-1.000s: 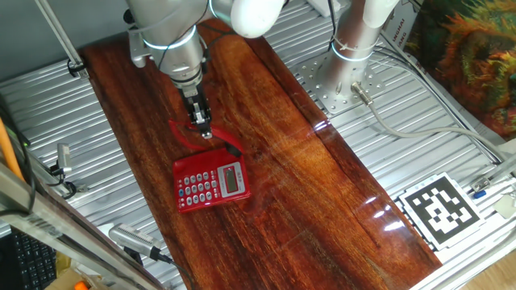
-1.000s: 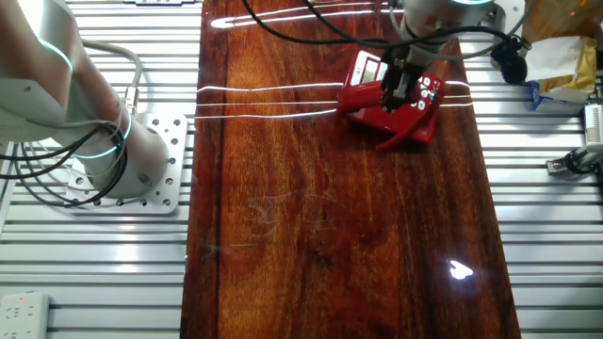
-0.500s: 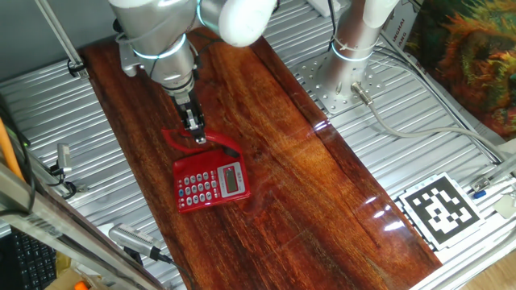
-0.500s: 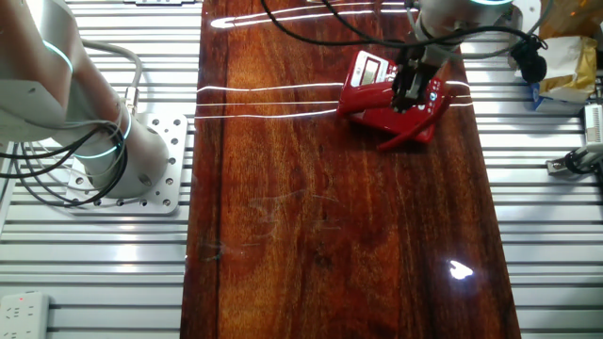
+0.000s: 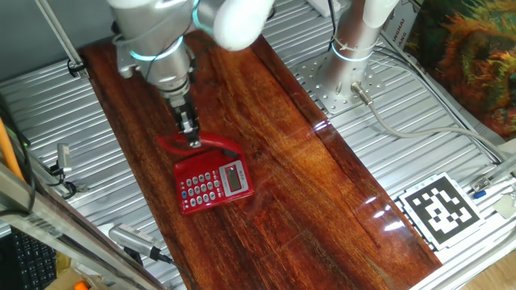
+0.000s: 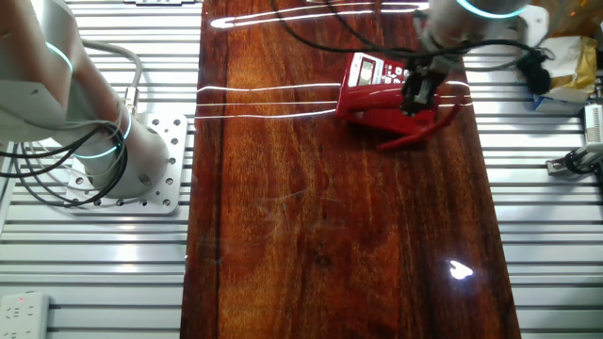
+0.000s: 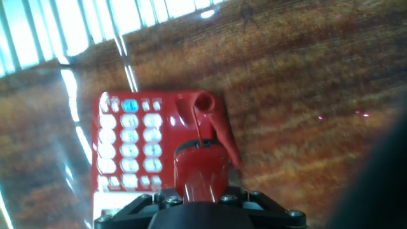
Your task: Place the handset of the telephone on the corresponding phone cradle
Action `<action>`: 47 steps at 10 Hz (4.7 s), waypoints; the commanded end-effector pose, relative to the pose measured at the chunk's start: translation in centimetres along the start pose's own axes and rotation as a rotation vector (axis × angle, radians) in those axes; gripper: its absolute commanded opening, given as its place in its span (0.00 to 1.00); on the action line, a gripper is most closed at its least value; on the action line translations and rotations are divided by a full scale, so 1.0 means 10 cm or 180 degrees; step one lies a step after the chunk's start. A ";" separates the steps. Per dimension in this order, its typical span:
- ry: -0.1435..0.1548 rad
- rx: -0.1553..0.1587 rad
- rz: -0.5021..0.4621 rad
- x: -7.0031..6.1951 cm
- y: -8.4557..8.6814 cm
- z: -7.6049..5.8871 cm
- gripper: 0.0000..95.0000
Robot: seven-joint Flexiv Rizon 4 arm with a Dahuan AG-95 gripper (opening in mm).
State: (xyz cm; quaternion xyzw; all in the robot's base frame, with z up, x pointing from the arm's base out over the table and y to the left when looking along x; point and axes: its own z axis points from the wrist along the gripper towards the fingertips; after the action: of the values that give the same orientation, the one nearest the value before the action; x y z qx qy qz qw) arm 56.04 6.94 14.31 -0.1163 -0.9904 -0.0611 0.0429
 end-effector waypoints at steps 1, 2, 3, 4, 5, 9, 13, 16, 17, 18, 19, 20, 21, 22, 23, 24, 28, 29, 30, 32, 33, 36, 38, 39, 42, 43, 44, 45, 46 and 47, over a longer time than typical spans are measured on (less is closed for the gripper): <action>-0.0058 0.0204 -0.0229 -0.03 -0.02 0.06 0.00; -0.0064 0.0206 -0.0230 -0.10 0.00 0.12 0.00; -0.0067 0.0233 -0.0249 -0.20 0.03 0.18 0.00; -0.0064 0.0154 -0.0173 -0.27 0.06 0.19 0.00; -0.0056 0.0134 -0.0143 -0.31 0.08 0.20 0.00; -0.0097 0.0282 -0.0297 -0.41 0.09 0.34 0.00; -0.0129 0.0262 -0.0279 -0.43 0.07 0.45 0.00; -0.0137 0.0266 -0.0286 -0.44 0.06 0.52 0.00; -0.0147 0.0260 -0.0288 -0.44 0.06 0.53 0.00; -0.0149 0.0252 -0.0279 -0.44 0.07 0.55 0.00; -0.0157 0.0260 -0.0287 -0.43 0.07 0.56 0.00; -0.0161 0.0264 -0.0293 -0.43 0.07 0.57 0.00; -0.0170 0.0262 -0.0291 -0.42 0.07 0.59 0.00; -0.0196 0.0257 -0.0297 -0.39 0.07 0.65 0.00; -0.0212 0.0254 -0.0298 -0.38 0.07 0.70 0.00; -0.0216 0.0260 -0.0311 -0.38 0.07 0.74 0.00; -0.0224 0.0264 -0.0310 -0.37 0.05 0.80 0.00; -0.0247 0.0257 -0.0307 -0.34 0.03 0.87 0.00; -0.0253 0.0266 -0.0318 -0.33 0.02 0.89 0.00; -0.0353 0.0245 -0.0306 -0.33 0.02 0.88 0.00; -0.0341 0.0299 -0.0317 -0.33 0.02 0.87 0.00; -0.0225 0.0296 -0.0192 -0.33 0.03 0.83 0.00; -0.0144 0.0317 -0.0136 -0.33 0.03 0.83 0.00; -0.0117 0.0323 -0.0140 -0.33 0.03 0.82 0.00; -0.0097 0.0313 -0.0182 -0.32 0.02 0.83 0.00; -0.0094 0.0318 -0.0189 -0.32 0.02 0.83 0.00; -0.0092 0.0308 -0.0191 -0.31 0.01 0.83 0.00; -0.0092 0.0308 -0.0181 -0.31 0.01 0.83 0.00; -0.0074 0.0312 -0.0178 -0.31 0.01 0.83 0.00; -0.0051 0.0263 -0.0161 -0.31 0.01 0.83 0.00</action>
State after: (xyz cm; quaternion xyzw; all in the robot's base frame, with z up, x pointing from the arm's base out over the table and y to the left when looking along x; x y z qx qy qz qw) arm 58.25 7.42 5.87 -0.0887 -0.9951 -0.0178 0.0390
